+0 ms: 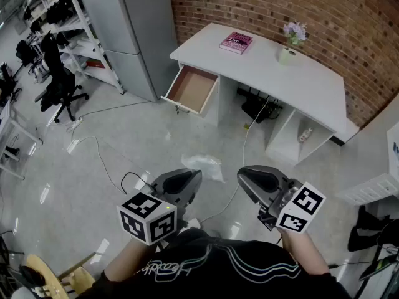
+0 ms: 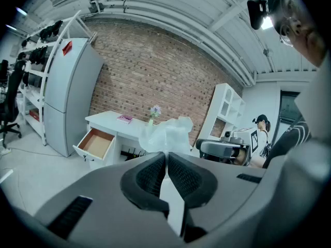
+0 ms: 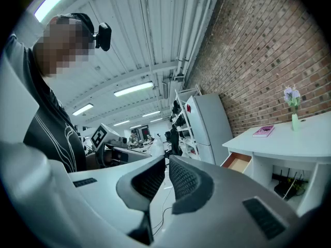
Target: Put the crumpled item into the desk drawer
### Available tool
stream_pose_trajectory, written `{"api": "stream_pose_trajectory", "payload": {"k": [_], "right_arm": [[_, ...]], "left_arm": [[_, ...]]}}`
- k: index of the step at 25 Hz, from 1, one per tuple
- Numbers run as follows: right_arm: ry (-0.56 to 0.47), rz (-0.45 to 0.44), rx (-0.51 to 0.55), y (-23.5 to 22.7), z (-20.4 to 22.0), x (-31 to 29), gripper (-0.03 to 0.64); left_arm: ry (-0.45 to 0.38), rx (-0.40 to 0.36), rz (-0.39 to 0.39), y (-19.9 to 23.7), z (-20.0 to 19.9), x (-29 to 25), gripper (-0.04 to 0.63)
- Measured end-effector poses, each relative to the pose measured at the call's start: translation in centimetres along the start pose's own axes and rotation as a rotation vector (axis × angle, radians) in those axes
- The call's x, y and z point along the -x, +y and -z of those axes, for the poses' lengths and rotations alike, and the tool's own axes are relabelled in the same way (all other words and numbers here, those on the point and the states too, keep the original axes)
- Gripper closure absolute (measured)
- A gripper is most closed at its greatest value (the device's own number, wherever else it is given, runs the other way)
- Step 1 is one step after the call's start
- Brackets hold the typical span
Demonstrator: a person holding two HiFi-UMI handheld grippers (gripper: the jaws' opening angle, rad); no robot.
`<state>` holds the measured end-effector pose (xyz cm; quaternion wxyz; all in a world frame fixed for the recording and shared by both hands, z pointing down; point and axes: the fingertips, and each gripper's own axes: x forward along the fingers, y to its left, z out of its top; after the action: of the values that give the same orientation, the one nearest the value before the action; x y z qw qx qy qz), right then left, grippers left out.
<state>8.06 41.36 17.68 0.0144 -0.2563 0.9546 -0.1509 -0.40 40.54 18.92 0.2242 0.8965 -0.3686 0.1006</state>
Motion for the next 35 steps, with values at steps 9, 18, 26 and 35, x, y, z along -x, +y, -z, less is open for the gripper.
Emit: {"api": "stream_pose_trajectory", "payload": {"k": [9,18,26,35], "right_arm": [[-0.019,0.019,0.011,1.0,-0.6,2.8,0.563],[-0.042,0.05,-0.011,1.4,-0.7,4.7,0.563],[-0.056,0.049,-0.007,1.1,-0.6,4.6,0.563],[-0.054,0.034,0.0,-2.2,-0.5,1.3,0.563]], "left_arm": [[-0.008,-0.007,0.011,-3.0,-0.7,0.7,0.563],[-0.013,-0.03,0.023,-5.2,-1.3,1.2,0.563],[-0.026,-0.045,0.018,-5.0,-1.3,1.1,0.563],[-0.038,-0.035,0.006,-1.1,-1.8,-1.2,0.563]]}}
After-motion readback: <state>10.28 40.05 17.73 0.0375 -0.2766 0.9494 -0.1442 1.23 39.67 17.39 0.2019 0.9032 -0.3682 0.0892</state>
